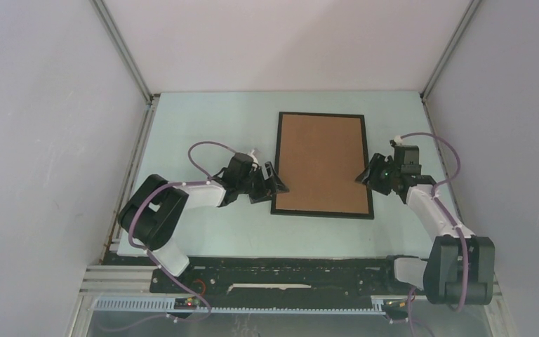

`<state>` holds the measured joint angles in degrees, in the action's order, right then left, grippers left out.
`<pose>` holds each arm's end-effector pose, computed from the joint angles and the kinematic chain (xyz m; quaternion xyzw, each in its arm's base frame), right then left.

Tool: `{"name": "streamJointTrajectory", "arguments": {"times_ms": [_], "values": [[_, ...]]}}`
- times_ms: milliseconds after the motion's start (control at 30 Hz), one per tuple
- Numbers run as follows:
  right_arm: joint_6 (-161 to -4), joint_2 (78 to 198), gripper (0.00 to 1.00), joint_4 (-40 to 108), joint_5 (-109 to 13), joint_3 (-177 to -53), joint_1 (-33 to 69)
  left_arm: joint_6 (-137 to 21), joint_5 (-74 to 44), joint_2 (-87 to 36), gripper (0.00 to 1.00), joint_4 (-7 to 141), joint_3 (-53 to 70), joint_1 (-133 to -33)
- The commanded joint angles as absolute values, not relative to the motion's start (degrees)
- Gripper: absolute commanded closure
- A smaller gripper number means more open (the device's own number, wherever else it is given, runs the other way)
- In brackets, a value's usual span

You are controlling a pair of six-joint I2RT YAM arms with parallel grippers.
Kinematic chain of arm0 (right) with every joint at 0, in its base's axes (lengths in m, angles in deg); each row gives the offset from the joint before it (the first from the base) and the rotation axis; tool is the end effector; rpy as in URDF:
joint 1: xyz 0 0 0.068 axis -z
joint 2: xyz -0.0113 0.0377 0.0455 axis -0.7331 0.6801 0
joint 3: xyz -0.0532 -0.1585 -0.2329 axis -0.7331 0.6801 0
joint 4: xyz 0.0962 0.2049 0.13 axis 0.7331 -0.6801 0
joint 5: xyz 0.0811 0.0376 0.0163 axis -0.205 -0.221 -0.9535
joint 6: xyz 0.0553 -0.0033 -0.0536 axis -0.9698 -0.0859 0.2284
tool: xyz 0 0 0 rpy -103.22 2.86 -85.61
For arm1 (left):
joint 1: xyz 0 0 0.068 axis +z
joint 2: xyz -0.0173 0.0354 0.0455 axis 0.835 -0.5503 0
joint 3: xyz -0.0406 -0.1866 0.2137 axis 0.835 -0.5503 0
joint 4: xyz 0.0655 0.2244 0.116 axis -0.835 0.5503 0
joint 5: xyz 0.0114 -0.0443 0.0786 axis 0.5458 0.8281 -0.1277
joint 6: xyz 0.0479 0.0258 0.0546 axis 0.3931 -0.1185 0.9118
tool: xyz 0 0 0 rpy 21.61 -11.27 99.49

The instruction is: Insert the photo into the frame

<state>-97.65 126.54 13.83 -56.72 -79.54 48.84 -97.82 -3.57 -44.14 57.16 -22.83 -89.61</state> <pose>0.2529 0.0107 0.1995 0.1477 0.9221 0.1883 0.3042 0.2706 -0.2019 0.1408 -0.0737 0.8980 -0.3868 0.1962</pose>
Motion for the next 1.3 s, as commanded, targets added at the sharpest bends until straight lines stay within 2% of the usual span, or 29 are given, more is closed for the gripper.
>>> {"name": "streamJointTrajectory", "arguments": {"times_ms": [0,167,267,433,467,533,667,767,867,1000,1133,1267], "values": [[-97.40,126.31,0.42,19.41,-55.65,-80.37,48.17,-98.43,-3.37,-44.84,0.15,53.57,-23.88,-90.07],[-97.65,135.37,0.39,20.32,-50.81,-81.59,48.53,-97.95,-4.02,-44.48,0.15,53.19,-24.24,-90.09],[-97.60,136.14,0.37,18.48,-51.67,-82.16,48.65,-97.55,-3.26,-44.12,0.15,51.99,-25.06,-90.08],[-97.61,132.01,0.21,15.20,-51.00,-82.06,50.50,-96.04,-3.87,-41.67,0.11,52.82,-24.98,-90.09],[-97.50,131.65,0.15,15.61,-51.86,-82.05,51.21,-96.01,-3.88,-41.43,0.11,53.45,-24.61,-90.10],[-97.43,132.82,0.11,17.23,-54.91,-82.14,53.18,-96.43,-1.32,-42.50,0.10,53.91,-23.11,-90.05],[-98.12,141.53,0.10,18.64,-58.54,-84.34,55.22,-100.12,3.89,-46.35,0.10,50.52,-21.87,-90.10],[-99.49,146.90,0.12,20.20,-63.31,-84.93,53.02,-101.84,4.83,-46.86,0.10,48.89,-22.64,-90.16],[-100.61,146.48,0.13,20.35,-66.31,-83.00,49.49,-102.75,5.84,-45.26,0.10,48.37,-24.30,-90.63],[-104.15,138.83,0.14,23.87,-72.73,-75.92,48.24,-102.73,4.66,-38.75,0.10,49.37,-29.94,-91.21],[-102.86,133.02,0.11,22.69,-63.90,-76.05,50.26,-97.65,0.26,-30.93,0.10,60.53,-33.10,-87.20],[-105.05,137.51,0.09,25.94,-62.43,-82.58,54.89,-90.51,-6.80,-26.51,0.08,73.06,-28.77,-79.97]]}}
